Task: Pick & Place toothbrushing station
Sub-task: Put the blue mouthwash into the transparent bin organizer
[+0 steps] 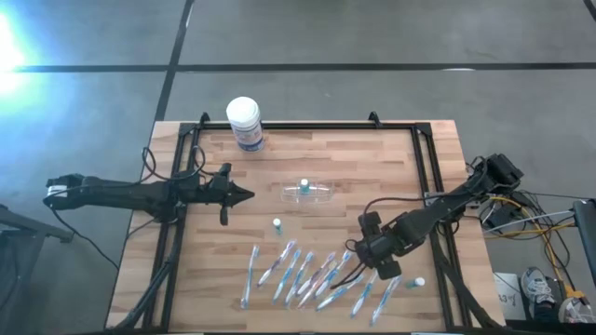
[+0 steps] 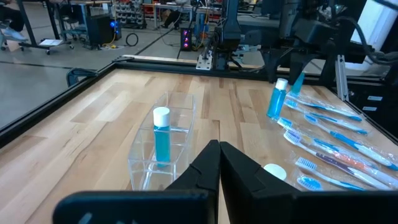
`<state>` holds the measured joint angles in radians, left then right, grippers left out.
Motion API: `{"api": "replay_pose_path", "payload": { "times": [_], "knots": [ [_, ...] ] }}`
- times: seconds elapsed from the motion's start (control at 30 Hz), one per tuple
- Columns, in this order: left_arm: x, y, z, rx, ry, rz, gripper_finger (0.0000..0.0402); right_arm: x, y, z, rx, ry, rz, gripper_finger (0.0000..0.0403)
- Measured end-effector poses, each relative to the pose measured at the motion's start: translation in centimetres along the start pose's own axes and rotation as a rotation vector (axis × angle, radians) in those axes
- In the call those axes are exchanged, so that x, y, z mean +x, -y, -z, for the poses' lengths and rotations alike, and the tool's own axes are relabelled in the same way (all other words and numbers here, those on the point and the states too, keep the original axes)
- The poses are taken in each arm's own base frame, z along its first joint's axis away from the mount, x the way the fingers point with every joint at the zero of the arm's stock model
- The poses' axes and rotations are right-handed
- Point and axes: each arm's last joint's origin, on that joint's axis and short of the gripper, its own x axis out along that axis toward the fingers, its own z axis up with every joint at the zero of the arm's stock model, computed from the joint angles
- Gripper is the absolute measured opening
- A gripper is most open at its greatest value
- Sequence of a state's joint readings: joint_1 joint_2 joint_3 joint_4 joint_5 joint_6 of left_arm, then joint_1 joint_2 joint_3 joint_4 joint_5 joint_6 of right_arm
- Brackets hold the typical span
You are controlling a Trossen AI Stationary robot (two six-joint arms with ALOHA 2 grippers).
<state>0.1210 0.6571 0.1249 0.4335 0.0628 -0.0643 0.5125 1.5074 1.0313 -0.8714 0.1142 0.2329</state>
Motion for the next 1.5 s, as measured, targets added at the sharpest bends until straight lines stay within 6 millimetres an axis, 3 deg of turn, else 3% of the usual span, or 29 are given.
{"api": "replay_pose_path", "payload": {
  "times": [0.37,0.8,0.97,1.23,1.5],
  "knots": [
    [0.0,0.0,0.0,0.0,0.0,0.0,0.0012,0.7,0.0,0.2,-0.002,0.016,-0.007,0.02],
    [0.0,0.0,0.0,0.0,0.0,0.0,0.0014,0.7,0.0,0.2,-0.024,0.016,-0.01,0.009],
    [0.0,0.0,0.0,0.0,0.0,0.0,0.0012,0.3,0.2,-0.1,-0.012,0.028,-0.013,0.0087],
    [0.0,0.0,0.0,0.003,0.0,0.0,0.0014,-3.8,0.6,-0.9,-0.04,0.184,-0.042,0.0089],
    [0.0,0.0,0.0,0.003,0.0,0.0,0.0014,-8.8,1.8,1.6,0.003,0.414,-0.082,0.0091]
  ]
}}
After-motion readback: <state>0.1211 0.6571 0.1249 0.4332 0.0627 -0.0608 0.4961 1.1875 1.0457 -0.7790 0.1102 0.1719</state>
